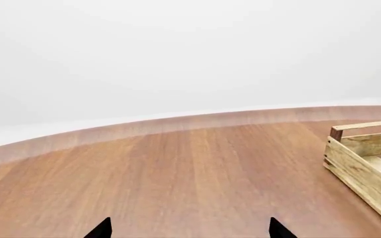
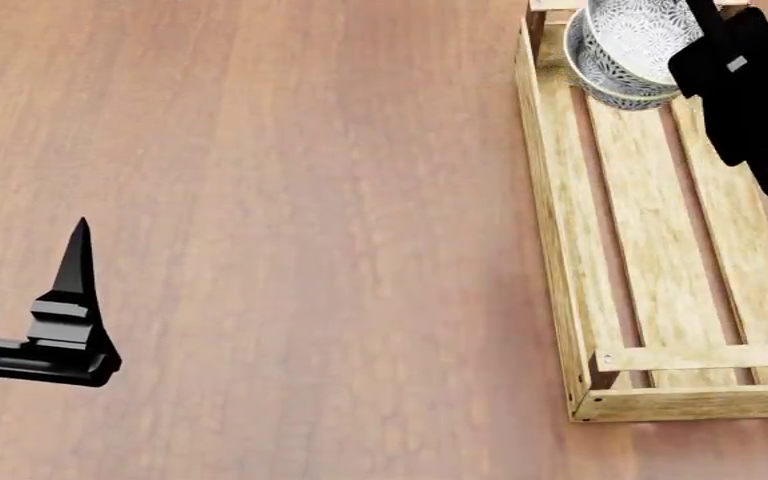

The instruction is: Stack the right bowl on the left bowl and place them in the tray.

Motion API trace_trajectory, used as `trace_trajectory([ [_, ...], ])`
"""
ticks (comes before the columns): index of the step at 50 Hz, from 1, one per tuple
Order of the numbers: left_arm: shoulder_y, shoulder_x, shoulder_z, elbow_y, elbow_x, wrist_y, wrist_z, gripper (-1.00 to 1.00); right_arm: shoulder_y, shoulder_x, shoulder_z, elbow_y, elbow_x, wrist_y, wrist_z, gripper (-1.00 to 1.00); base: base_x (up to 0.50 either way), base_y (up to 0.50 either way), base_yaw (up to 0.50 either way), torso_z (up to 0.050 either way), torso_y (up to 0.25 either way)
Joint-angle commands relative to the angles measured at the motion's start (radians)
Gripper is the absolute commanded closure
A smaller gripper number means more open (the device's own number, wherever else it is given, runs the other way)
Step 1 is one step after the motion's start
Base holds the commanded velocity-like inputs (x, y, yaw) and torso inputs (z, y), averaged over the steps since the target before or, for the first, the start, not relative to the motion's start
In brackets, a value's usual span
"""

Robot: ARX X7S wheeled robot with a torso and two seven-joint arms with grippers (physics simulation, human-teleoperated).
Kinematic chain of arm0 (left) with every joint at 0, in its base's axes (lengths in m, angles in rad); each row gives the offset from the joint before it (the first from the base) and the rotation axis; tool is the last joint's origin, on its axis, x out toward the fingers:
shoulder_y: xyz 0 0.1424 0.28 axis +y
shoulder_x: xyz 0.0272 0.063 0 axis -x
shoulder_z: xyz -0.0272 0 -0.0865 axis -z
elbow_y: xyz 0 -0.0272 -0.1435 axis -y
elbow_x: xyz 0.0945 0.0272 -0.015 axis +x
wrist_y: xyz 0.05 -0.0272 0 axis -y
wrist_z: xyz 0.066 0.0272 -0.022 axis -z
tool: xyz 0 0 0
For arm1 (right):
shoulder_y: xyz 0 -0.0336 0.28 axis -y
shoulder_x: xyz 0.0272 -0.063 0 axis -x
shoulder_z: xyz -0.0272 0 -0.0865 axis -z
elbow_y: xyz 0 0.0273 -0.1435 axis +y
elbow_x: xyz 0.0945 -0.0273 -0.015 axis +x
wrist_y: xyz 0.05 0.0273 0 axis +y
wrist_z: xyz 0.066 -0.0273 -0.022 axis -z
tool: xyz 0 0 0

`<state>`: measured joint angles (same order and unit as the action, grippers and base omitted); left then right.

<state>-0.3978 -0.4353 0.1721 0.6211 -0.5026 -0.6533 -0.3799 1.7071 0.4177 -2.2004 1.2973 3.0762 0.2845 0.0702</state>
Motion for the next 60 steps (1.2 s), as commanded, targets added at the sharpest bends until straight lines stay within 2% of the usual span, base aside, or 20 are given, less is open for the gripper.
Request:
trace_trajectory([
  [1,0.003,-0.004,0.0,-0.001,-0.002,0.004,-0.001,-1.0,-0.049,0.057,0.103,0.011,0.033,-0.018,-0.009,1.0,0.0,0.0,0.0,0.0,0.0],
  [31,0.004,-0.006,0.015,-0.008,0.006,0.022,-0.003,-1.0,-0.125,0.094,0.189,0.011,0.023,-0.046,0.009,1.0,0.0,0.0,0.0,0.001,0.001],
  [49,0.004,-0.013,0.025,-0.008,0.012,0.019,-0.01,-1.0,-0.121,0.087,0.183,0.011,0.015,-0.052,0.012,1.0,0.0,0.0,0.0,0.0,-0.236],
  [60,0.017,-0.015,0.013,-0.008,-0.004,0.04,0.002,-1.0,-0.124,0.083,0.176,0.011,0.017,-0.056,0.015,1.0,0.0,0.0,0.0,0.0,-0.003],
])
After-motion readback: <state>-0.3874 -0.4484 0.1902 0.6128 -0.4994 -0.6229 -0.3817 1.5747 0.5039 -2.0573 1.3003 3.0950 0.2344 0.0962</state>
